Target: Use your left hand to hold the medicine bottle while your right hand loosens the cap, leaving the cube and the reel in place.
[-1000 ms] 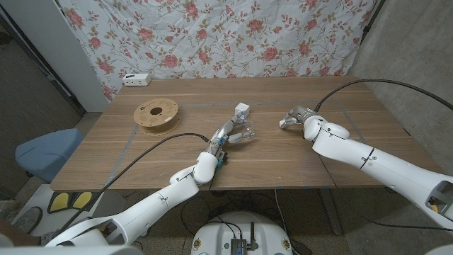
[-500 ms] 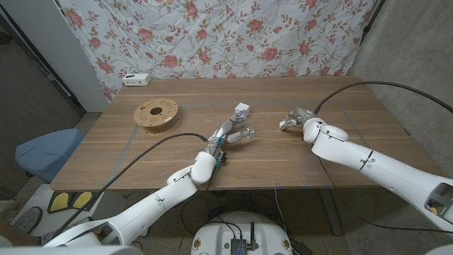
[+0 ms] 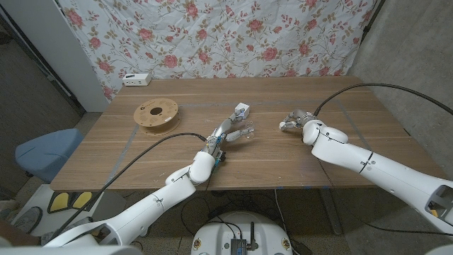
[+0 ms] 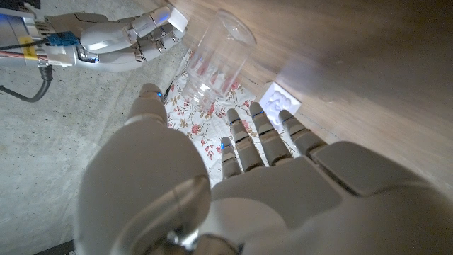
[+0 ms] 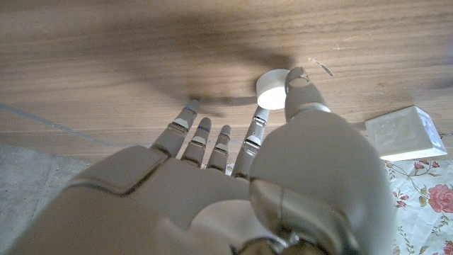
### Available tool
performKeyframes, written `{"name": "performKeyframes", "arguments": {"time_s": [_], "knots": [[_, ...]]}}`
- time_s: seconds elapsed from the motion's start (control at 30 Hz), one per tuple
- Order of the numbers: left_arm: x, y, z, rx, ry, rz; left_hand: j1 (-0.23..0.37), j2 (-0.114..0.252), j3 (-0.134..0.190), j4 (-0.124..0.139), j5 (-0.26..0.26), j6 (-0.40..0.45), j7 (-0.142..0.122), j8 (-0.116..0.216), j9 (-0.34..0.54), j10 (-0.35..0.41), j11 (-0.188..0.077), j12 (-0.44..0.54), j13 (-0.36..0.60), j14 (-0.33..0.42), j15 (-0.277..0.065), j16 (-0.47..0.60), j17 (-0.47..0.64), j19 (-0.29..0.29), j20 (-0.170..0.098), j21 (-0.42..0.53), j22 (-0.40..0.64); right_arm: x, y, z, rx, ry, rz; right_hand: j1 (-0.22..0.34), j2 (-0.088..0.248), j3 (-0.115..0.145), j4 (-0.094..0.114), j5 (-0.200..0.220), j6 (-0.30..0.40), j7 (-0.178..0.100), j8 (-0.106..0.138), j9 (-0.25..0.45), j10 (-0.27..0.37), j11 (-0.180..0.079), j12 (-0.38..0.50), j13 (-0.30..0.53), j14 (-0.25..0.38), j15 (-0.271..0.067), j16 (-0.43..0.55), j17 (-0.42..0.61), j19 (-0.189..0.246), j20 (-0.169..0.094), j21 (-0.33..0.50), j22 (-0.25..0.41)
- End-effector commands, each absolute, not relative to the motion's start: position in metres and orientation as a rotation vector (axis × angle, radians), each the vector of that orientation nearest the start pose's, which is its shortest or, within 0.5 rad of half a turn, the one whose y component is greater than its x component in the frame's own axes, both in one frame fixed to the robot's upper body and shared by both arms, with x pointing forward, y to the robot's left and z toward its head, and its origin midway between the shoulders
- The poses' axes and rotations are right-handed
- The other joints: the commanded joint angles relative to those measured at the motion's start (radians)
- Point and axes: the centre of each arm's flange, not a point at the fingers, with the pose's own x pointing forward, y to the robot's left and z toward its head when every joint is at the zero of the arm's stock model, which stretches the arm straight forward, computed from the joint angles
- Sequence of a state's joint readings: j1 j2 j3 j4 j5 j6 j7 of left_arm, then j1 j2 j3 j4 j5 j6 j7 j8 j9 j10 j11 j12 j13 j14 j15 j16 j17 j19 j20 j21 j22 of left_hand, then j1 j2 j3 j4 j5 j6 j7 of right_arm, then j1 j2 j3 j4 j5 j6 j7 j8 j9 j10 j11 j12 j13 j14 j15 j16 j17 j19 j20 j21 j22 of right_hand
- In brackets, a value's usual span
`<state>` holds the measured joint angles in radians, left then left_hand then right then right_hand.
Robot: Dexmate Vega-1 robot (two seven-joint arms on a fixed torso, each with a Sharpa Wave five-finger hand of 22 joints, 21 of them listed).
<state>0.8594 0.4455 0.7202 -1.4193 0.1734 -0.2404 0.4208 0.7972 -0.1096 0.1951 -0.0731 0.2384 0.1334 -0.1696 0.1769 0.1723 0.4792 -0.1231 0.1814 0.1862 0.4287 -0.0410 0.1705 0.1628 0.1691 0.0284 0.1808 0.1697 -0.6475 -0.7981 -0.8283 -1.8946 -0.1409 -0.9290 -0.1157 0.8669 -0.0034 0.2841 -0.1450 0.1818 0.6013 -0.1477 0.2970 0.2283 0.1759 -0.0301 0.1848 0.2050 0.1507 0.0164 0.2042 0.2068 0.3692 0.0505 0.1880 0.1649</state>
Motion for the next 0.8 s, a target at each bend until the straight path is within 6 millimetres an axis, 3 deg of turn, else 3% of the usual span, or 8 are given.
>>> {"name": "performKeyframes", "arguments": {"time_s": [0.03,0.13,0.27,0.4,0.63,0.8], "knots": [[0.608,0.109,-0.094,0.646,-0.775,-0.157,-0.004,0.011,0.000,0.002,0.008,-0.005,0.001,0.005,0.003,-0.001,-0.001,0.005,0.000,-0.003,-0.078,0.004,0.003,-0.002,0.003,0.003,0.004,0.610,-0.237,-0.029,-1.146,-0.080,-0.116,-0.026,-0.016,-0.015,0.007,0.007,-0.054,0.020,-0.019,0.005,-0.035,0.015,-0.004,0.004,-0.026,0.013,-0.006,0.007,-0.022,0.006,-0.005,0.006],[0.608,0.110,-0.094,0.643,-0.775,-0.159,-0.003,0.014,0.000,0.002,0.009,-0.006,0.002,0.004,0.003,-0.003,-0.002,0.005,0.000,-0.005,-0.077,0.004,0.002,-0.003,0.003,0.004,0.004,0.609,-0.239,-0.029,-1.134,-0.089,-0.098,-0.040,-0.021,-0.018,0.010,0.008,-0.089,0.029,-0.032,0.007,-0.053,0.029,-0.003,0.004,-0.048,0.021,-0.010,0.008,-0.040,0.005,-0.008,0.006],[0.609,0.111,-0.093,0.632,-0.776,-0.170,-0.003,0.018,0.000,0.002,0.010,-0.009,0.001,0.004,0.003,-0.007,-0.004,0.004,0.000,-0.013,-0.074,0.002,0.002,-0.005,0.002,0.004,0.004,0.607,-0.243,-0.029,-1.115,-0.104,-0.080,-0.060,-0.025,-0.021,0.015,0.011,-0.131,0.038,-0.048,0.008,-0.090,0.053,-0.005,0.005,-0.089,0.038,-0.016,0.010,-0.095,0.013,-0.016,0.006],[0.609,0.112,-0.092,0.629,-0.777,-0.184,-0.004,0.021,-0.001,0.002,0.011,-0.012,0.001,0.003,0.003,-0.016,-0.004,0.003,0.000,-0.022,-0.073,0.000,0.002,-0.010,0.005,0.003,0.004,0.603,-0.246,-0.028,-1.110,-0.123,-0.068,-0.073,-0.029,-0.024,0.018,0.012,-0.161,0.043,-0.059,0.010,-0.112,0.057,-0.005,0.005,-0.115,0.052,-0.018,0.011,-0.128,0.022,-0.018,0.006],[0.610,0.114,-0.091,0.617,-0.782,-0.206,-0.008,0.027,-0.004,0.002,0.014,-0.013,0.000,0.004,0.002,-0.041,0.001,0.001,-0.001,-0.056,-0.070,-0.004,0.002,-0.023,0.009,0.002,0.003,0.596,-0.251,-0.022,-1.080,-0.175,-0.027,-0.100,-0.029,-0.028,0.025,0.014,-0.224,0.050,-0.082,0.011,-0.148,0.078,-0.003,0.005,-0.159,0.069,-0.020,0.012,-0.144,0.022,-0.009,0.006],[0.609,0.116,-0.089,0.607,-0.793,-0.206,-0.009,0.029,-0.005,0.002,0.015,-0.012,-0.002,0.005,0.002,-0.048,0.001,0.000,-0.001,-0.063,-0.072,-0.004,0.002,-0.026,0.009,0.002,0.003,0.590,-0.252,-0.018,-1.066,-0.205,-0.021,-0.113,-0.024,-0.030,0.031,0.013,-0.246,0.048,-0.090,0.012,-0.153,0.080,-0.001,0.005,-0.165,0.071,-0.017,0.014,-0.148,0.021,-0.008,0.006]]}}
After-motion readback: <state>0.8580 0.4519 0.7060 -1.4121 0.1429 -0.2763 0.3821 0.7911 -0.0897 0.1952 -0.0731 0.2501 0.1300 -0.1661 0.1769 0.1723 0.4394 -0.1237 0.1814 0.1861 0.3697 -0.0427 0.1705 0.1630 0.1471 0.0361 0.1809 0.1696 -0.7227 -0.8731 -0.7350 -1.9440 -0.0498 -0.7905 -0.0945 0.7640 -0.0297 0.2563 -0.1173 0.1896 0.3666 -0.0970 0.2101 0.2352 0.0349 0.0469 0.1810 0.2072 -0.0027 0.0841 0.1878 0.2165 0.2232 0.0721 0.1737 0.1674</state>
